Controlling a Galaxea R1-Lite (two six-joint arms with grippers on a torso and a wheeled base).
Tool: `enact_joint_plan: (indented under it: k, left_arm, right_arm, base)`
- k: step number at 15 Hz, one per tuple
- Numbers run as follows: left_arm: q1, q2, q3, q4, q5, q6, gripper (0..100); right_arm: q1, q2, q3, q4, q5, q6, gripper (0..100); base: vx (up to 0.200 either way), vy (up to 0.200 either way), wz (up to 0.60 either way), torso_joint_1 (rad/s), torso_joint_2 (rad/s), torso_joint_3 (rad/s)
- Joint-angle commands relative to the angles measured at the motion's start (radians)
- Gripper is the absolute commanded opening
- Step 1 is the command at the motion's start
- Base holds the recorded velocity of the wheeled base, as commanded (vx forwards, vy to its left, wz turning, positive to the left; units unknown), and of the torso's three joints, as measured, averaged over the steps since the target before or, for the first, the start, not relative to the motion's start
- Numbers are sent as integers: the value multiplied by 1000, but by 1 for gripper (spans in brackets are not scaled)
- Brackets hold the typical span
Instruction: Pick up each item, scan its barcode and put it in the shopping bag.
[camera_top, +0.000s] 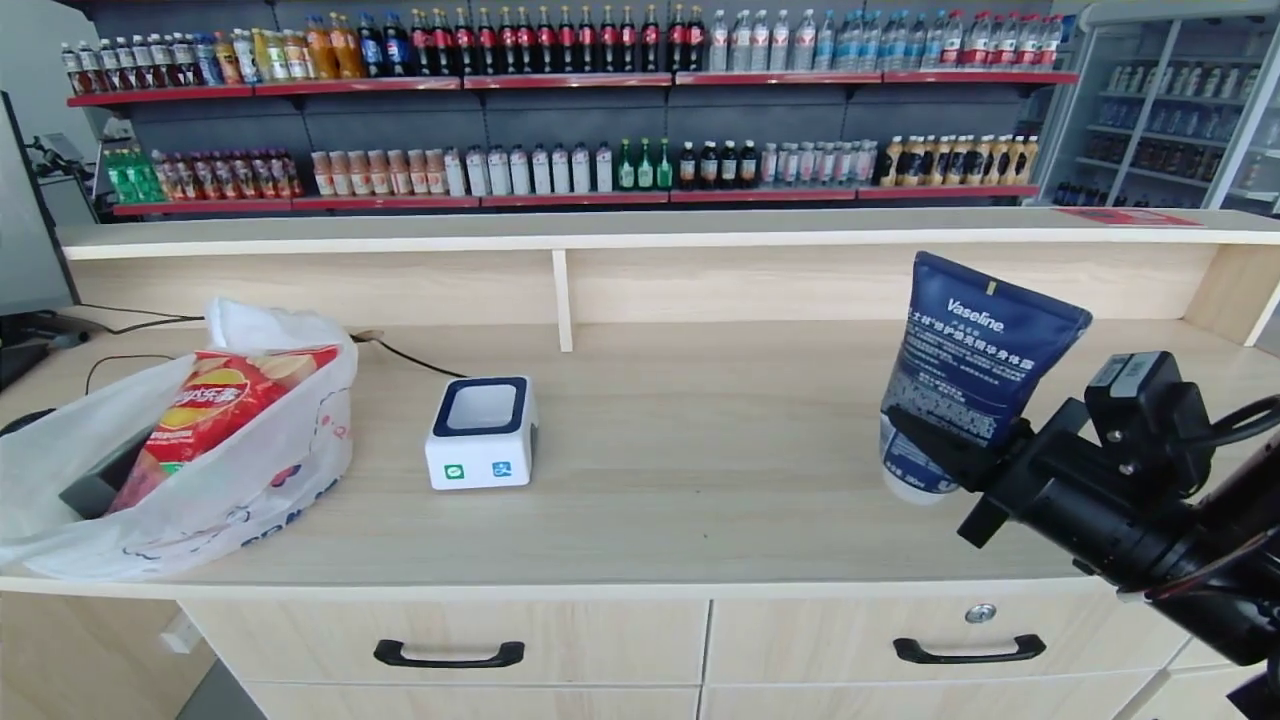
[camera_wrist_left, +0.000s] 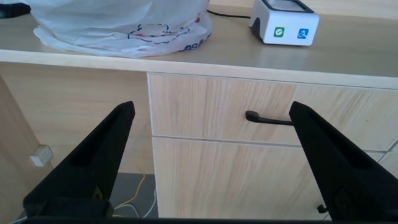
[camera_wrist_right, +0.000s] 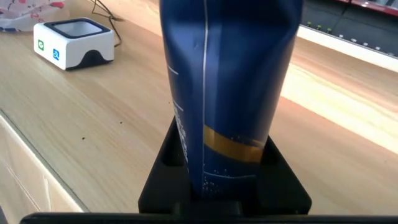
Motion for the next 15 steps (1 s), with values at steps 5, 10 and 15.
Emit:
enact_joint_plan:
  k: [5,10,15]
  left_arm:
    - [1,0,0,-1,1,-2,100]
    - [1,0,0,-1,1,-6,100]
    - [1,0,0,-1,1,-6,100]
  right_arm:
    - [6,-45,25,-1,1,-5,0]
    - [5,-55,13,-1,1,-2,0]
    - [6,-68,19,-1,1,0,0]
  base:
    - [0,200,0,5,6,3]
    - [0,200,0,5,2,0]
    - [0,200,0,0,0,4]
